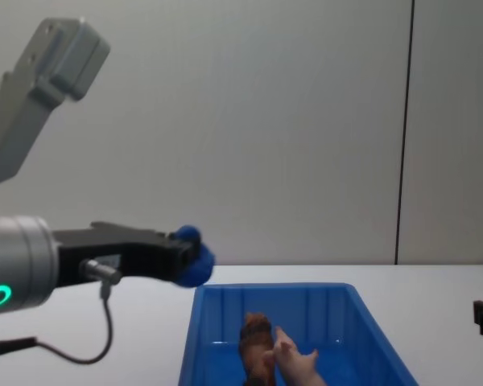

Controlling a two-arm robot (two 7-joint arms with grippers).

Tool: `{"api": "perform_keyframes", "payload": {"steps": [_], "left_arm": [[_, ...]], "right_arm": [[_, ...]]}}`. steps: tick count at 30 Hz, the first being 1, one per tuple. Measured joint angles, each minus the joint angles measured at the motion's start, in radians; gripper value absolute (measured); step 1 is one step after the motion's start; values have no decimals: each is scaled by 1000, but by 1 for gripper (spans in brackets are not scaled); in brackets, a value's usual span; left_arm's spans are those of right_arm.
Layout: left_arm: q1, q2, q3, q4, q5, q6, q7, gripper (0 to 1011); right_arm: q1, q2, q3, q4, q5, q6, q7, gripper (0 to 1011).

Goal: Pick up the two dolls from the table and place them into the box.

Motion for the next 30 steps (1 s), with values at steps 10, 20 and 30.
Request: {"api": "perform_keyframes", "payload": {"steps": [10, 20, 30], "left_arm": [[-68, -57, 23, 59, 51, -32, -99, 61], [-145, -121, 50, 151, 155, -45, -145, 205], [-198, -163, 69, 224, 236, -58, -161, 521]], "right_arm": [[0, 0, 0, 0, 0, 0, 0, 1001], [0, 0, 0, 0, 0, 0, 0, 1001], [0, 0, 0, 0, 0, 0, 0, 1001]]}}
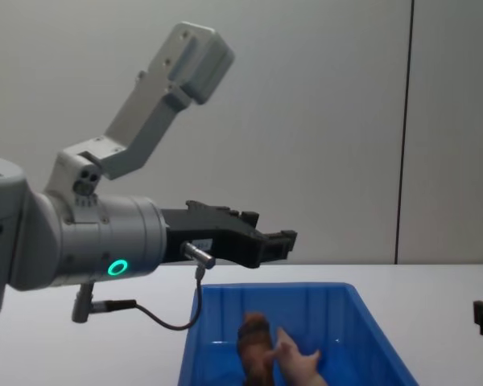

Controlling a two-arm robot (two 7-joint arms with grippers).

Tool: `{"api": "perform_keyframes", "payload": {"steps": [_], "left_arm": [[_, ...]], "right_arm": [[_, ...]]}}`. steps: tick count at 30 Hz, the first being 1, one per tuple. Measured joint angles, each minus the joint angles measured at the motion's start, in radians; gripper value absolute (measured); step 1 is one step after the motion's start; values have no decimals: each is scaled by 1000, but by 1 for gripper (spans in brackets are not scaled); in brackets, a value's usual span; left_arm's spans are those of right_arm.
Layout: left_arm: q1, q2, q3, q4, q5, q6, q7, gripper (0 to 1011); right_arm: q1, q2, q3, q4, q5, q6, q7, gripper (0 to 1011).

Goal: Pick up the two dolls from the table and place them into the box.

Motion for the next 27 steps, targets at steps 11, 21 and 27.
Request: {"api": "perform_keyframes", "payload": {"steps": [11, 21, 27], "left_arm": [[-26, -21, 9, 36, 40, -6, -8, 864], [-35, -28, 12, 49, 54, -8, -10, 1001], [-38, -31, 13, 53, 58, -9, -11, 1001]], "right_arm": [[0, 0, 0, 0, 0, 0, 0, 1001], [0, 0, 0, 0, 0, 0, 0, 1001], [0, 0, 0, 0, 0, 0, 0, 1001]]}}
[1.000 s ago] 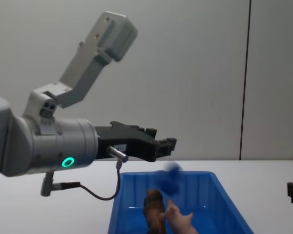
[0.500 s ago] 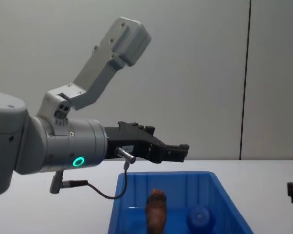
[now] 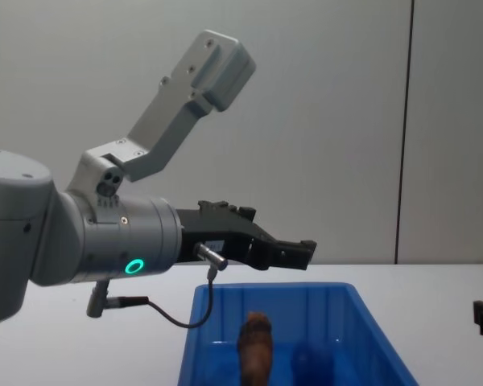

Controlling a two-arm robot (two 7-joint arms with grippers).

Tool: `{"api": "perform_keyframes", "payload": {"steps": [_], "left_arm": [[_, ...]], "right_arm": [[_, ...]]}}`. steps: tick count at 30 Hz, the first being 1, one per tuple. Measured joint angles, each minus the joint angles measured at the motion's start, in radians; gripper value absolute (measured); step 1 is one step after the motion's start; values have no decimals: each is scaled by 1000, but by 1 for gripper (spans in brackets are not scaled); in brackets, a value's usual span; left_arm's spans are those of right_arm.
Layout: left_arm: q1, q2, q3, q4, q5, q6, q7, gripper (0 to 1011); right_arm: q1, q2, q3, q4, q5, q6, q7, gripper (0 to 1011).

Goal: Pick up the two dolls from the table and place them into the box.

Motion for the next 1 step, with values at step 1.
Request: {"api": "perform_keyframes", "payload": {"steps": [1], "left_arm": [[0, 0, 0, 0, 0, 0, 0, 1001]], "right_arm": [[0, 0, 0, 0, 0, 0, 0, 1001]]}}
